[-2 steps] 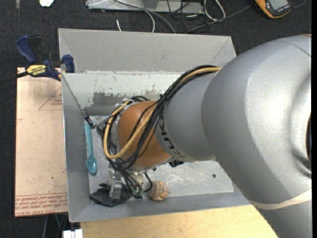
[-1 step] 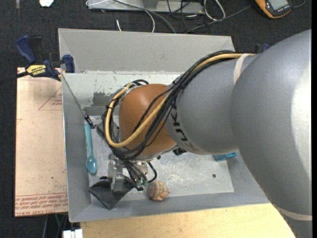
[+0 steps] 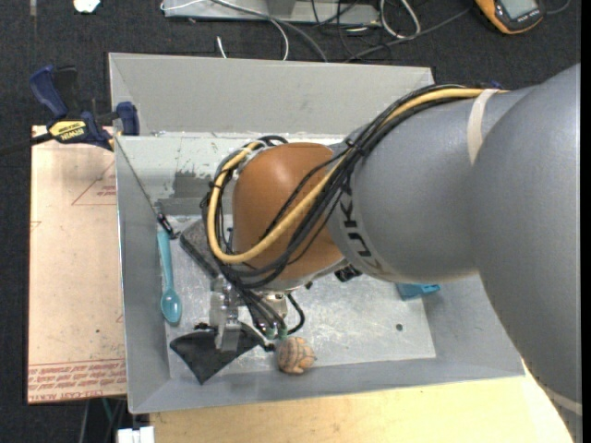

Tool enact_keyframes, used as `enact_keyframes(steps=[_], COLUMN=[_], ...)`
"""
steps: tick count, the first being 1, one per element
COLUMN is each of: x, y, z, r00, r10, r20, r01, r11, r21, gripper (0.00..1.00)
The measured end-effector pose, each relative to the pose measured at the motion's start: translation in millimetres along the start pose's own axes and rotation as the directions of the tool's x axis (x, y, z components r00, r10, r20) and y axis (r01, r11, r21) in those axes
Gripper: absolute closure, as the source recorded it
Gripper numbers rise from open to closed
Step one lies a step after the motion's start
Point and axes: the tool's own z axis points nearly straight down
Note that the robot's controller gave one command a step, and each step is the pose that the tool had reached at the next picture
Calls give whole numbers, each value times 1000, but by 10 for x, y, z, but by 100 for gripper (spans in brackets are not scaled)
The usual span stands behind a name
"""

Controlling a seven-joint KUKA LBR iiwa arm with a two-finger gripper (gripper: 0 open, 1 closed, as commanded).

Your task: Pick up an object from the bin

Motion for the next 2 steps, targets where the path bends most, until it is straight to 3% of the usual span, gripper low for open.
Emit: enact_keyframes(steps=[1, 2], x=[-82, -65], y=[254, 170], z=[234, -566], r00=[992, 1000], r10=[127, -1], r20=[5, -2], r01=[-127, 1], r11=[992, 1000], r21=[-3, 1], gripper=[100, 100])
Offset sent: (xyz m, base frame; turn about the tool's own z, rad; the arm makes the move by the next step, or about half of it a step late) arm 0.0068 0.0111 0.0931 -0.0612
